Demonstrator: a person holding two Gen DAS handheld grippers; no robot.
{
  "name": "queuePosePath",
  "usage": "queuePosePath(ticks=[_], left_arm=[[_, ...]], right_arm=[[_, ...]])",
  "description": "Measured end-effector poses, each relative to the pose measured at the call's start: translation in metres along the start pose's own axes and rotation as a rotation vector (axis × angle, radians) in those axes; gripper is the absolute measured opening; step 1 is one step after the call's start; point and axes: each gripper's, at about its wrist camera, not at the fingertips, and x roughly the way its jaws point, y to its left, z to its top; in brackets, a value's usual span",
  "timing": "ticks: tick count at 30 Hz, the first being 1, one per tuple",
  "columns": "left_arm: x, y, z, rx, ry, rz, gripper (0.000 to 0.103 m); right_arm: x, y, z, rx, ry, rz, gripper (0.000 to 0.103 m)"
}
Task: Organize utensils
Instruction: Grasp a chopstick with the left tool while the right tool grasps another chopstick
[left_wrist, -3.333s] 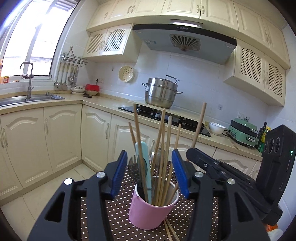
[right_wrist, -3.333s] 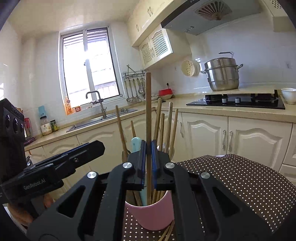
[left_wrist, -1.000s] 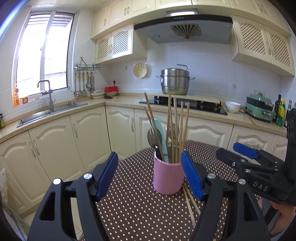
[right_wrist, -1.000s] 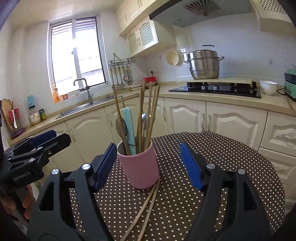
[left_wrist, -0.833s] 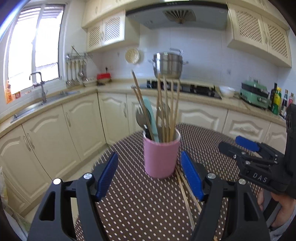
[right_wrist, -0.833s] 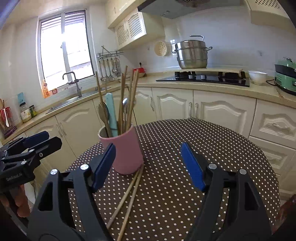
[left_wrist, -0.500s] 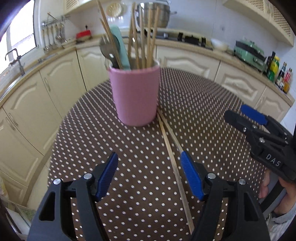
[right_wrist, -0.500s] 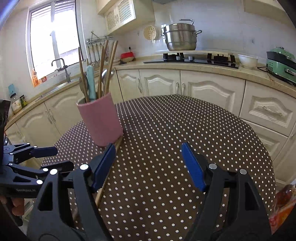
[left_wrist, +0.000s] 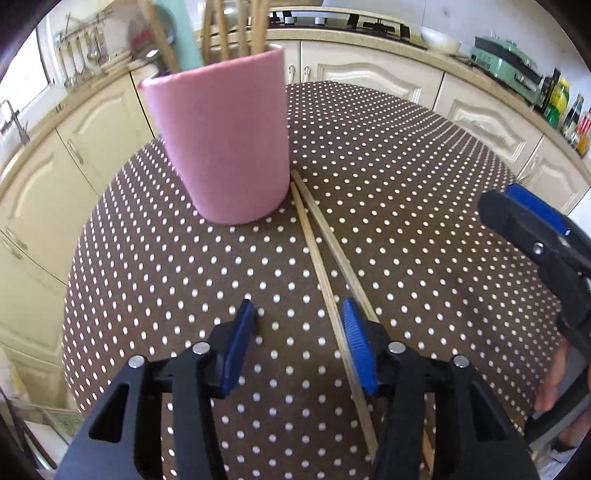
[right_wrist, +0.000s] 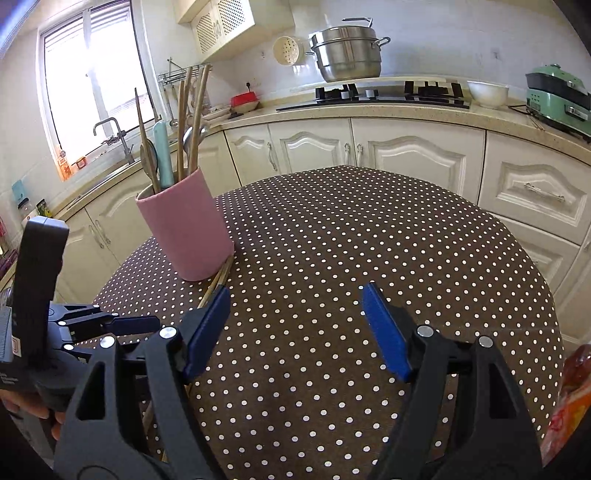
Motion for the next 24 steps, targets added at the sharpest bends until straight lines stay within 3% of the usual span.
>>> queuePosePath(ticks=[3,9,13,20,24], left_arm=[[0.007,-0.004,0.008,0.005,0.011,0.005,0.045],[0.015,-0.005,0.023,-0.023,0.028,-0.036,0.007],[0.009,0.000,0.018,-0.054,0.015,-0.060,0.005],[-0.020,0.027,-0.035,-0.121,-0.001,-0.094,0.005],[-0.032,0.048,-0.058,-0.183,-0.002,-0.075,0.005]], right_arm=[[0.003,-0.003,0.001,0.013,0.011,0.005,0.073],[0.006,-0.006,0.001,0.028,0.028,0.004,0.073],[0.009,-0.007,0.000,0.033,0.039,0.002,0.073],[0.017,-0.001,0.001,0.009,0.078,-0.005,0.073],[0.025,0.009,0.001,-0.040,0.118,-0.010,0.073]])
